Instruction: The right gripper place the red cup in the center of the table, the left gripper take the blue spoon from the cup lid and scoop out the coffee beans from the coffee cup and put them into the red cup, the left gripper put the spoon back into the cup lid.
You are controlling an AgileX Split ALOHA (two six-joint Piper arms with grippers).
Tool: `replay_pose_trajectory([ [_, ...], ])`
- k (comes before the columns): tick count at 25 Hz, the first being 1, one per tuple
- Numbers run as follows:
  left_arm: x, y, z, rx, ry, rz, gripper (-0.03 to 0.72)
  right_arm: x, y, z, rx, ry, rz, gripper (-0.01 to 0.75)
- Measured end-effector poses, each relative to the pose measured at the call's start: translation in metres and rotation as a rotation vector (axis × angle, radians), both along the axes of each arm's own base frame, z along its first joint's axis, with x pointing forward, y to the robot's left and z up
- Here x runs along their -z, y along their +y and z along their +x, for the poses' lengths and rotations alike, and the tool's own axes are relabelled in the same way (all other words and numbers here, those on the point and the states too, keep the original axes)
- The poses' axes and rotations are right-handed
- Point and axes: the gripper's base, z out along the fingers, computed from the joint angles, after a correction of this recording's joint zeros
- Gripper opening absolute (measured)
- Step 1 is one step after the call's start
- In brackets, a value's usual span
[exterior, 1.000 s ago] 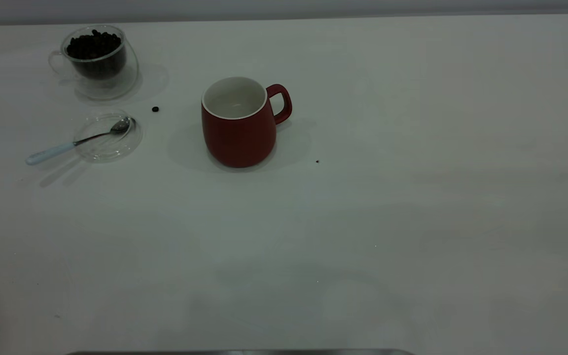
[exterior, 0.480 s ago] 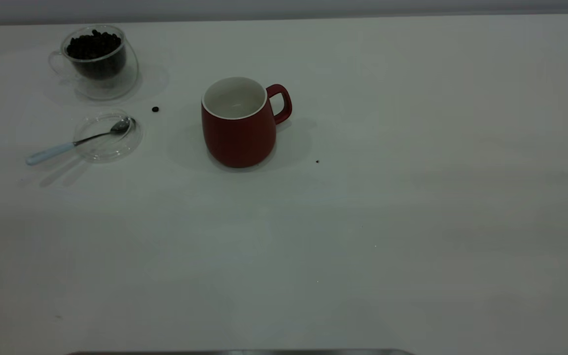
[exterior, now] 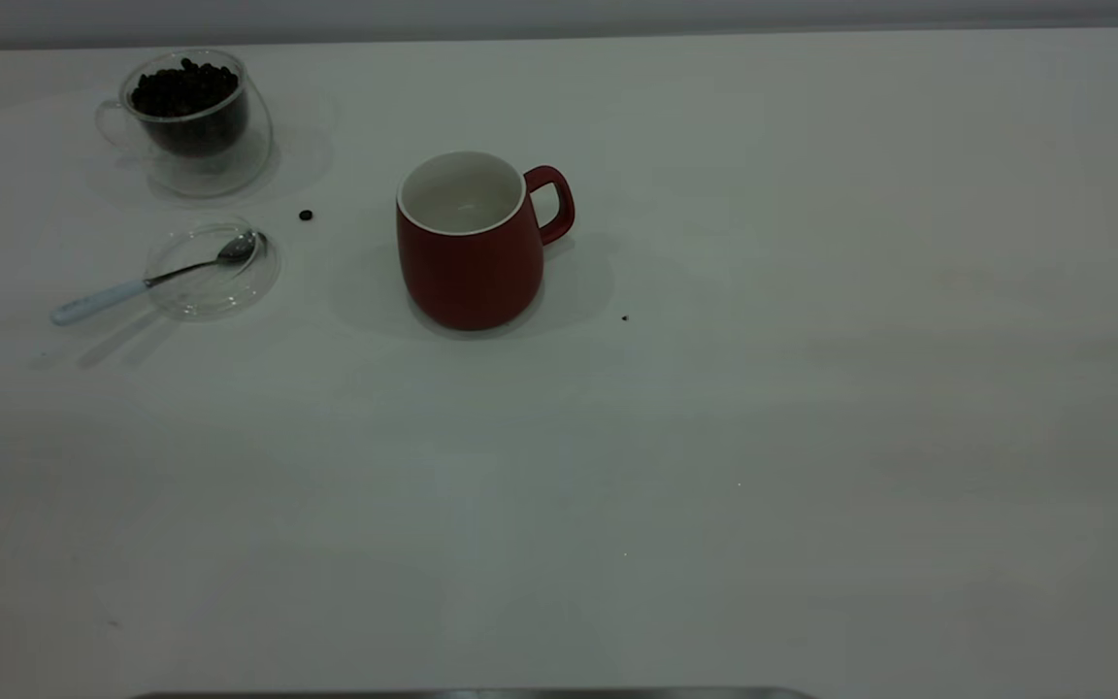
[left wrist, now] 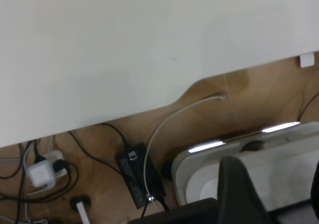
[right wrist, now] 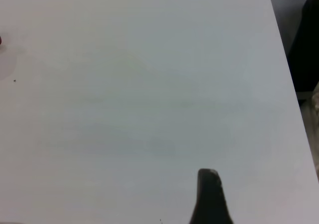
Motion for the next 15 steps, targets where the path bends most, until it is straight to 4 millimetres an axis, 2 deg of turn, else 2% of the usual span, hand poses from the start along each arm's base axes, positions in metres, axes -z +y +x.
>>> replay_pose_trajectory([
  [5, -0.002, 0.006, -0.009, -0.086, -0.063, 0.017, 0.405, 0.000, 0.000, 0.000, 0.000, 0.000, 0.000, 0.574],
  [15, -0.007, 0.007, -0.029, -0.096, -0.211, -0.003, 0.402, 0.000, 0.000, 0.000, 0.000, 0.000, 0.000, 0.574],
])
